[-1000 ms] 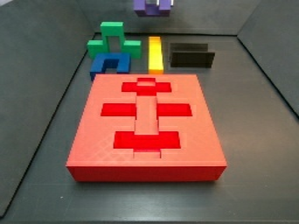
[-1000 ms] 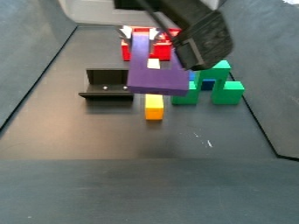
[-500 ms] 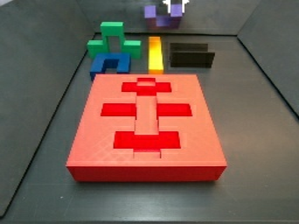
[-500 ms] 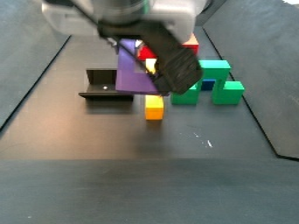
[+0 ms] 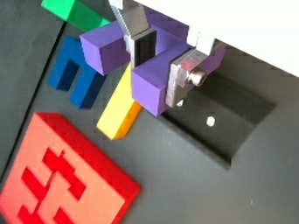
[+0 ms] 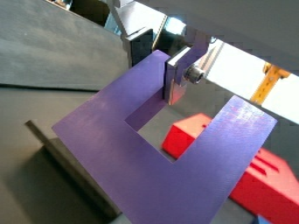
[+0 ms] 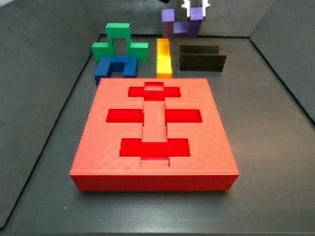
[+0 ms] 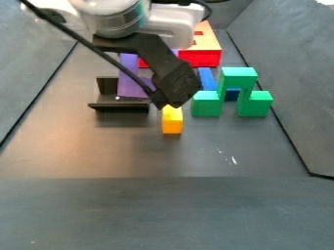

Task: Pick up the purple object. Move up. Place the purple object on the fixture. Regrasp the purple object. Move to above the board. Insert the purple object.
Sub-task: Place the purple object on the fixture.

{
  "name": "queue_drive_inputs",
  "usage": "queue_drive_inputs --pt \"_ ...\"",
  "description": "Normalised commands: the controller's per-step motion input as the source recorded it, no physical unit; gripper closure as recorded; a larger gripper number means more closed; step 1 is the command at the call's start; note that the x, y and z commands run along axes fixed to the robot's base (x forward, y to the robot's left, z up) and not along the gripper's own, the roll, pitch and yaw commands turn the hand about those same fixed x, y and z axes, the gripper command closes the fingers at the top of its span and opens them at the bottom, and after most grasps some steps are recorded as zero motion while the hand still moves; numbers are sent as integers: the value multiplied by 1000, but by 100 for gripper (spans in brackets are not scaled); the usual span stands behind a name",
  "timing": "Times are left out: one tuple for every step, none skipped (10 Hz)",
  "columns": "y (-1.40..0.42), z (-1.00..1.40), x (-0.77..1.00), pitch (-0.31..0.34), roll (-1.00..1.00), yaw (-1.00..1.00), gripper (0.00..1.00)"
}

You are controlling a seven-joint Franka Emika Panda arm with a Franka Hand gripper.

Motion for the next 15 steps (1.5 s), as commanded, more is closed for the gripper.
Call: queue_drive_inputs --pt "-174 120 969 49 -371 -149 100" --pt "-129 26 951 54 -271 -157 100" --pt "-83 0 897 94 -97 -189 100" --pt "-131 37 840 100 0 -209 100" --pt "-189 66 857 120 0 -163 100" --pt "-223 0 860 146 143 -123 100" --pt "-229 0 803 186 271 -131 100" --pt "-229 0 794 249 286 -111 100" --pt "-226 0 814 294 320 -74 100" --pt "-194 -54 734 343 380 -117 100" --pt "-154 -123 680 357 443 -157 100" --pt "-151 -177 680 340 463 -160 100" --pt "-171 -240 746 306 391 -131 100" --pt "-94 -331 820 123 54 -120 100" --pt "0 -266 691 0 -74 -74 100"
